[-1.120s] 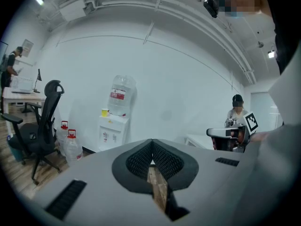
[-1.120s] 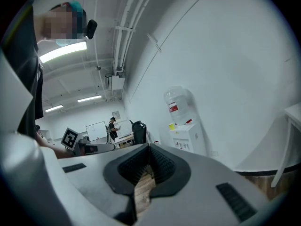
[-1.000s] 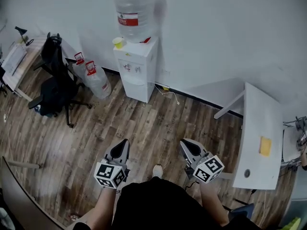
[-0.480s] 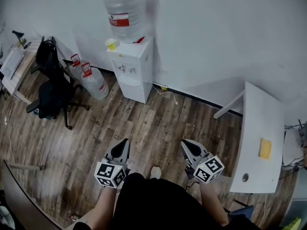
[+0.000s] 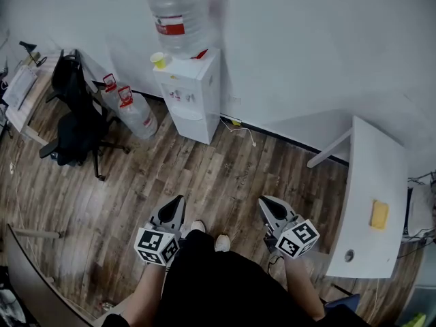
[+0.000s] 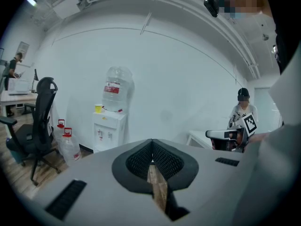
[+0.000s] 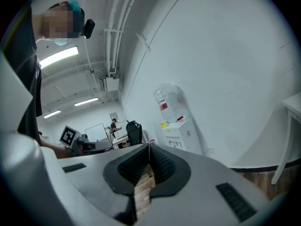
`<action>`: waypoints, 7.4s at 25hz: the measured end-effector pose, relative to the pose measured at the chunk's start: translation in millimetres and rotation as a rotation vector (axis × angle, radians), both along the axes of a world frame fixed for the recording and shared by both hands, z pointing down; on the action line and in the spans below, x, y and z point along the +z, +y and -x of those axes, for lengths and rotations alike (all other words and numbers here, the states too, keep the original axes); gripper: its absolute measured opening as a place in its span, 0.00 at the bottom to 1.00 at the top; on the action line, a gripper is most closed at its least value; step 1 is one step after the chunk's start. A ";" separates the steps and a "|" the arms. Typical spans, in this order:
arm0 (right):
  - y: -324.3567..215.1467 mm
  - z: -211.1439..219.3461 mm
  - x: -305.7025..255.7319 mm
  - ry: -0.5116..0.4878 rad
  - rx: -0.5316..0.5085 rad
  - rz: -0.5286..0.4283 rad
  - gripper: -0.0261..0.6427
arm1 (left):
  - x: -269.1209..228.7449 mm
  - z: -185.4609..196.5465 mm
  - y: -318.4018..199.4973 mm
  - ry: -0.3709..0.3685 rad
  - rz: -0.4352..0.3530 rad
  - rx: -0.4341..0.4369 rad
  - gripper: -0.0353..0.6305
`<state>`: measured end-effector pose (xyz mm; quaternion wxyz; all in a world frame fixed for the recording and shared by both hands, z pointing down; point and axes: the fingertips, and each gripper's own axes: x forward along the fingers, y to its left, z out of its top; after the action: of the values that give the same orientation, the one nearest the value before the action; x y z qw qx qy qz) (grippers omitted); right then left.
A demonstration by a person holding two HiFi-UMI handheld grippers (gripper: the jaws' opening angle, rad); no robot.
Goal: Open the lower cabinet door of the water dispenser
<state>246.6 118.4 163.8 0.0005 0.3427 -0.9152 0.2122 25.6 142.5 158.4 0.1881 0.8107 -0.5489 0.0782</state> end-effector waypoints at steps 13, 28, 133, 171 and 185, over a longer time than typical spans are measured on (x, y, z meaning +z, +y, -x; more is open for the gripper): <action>-31.3 5.1 4.1 0.013 0.046 0.014 0.07 | 4.9 4.0 -45.7 0.013 0.003 0.049 0.07; -118.4 61.9 3.7 0.045 0.053 0.034 0.07 | 17.6 48.8 -141.1 0.043 0.036 0.095 0.07; -476.2 225.9 549.1 0.102 -0.256 -0.111 0.07 | 548.3 140.1 -445.7 -0.053 -0.071 -0.021 0.07; -533.1 282.0 585.3 0.230 -0.149 -0.302 0.38 | 562.8 148.3 -449.9 -0.136 -0.202 -0.038 0.07; -535.9 277.1 584.4 0.191 -0.122 -0.247 0.31 | 566.1 149.0 -441.1 -0.133 -0.202 -0.050 0.07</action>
<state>-30.5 -417.5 748.1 0.0582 0.3026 -0.9492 0.0638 -123.5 -298.5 724.5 0.0703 0.8047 -0.5852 0.0713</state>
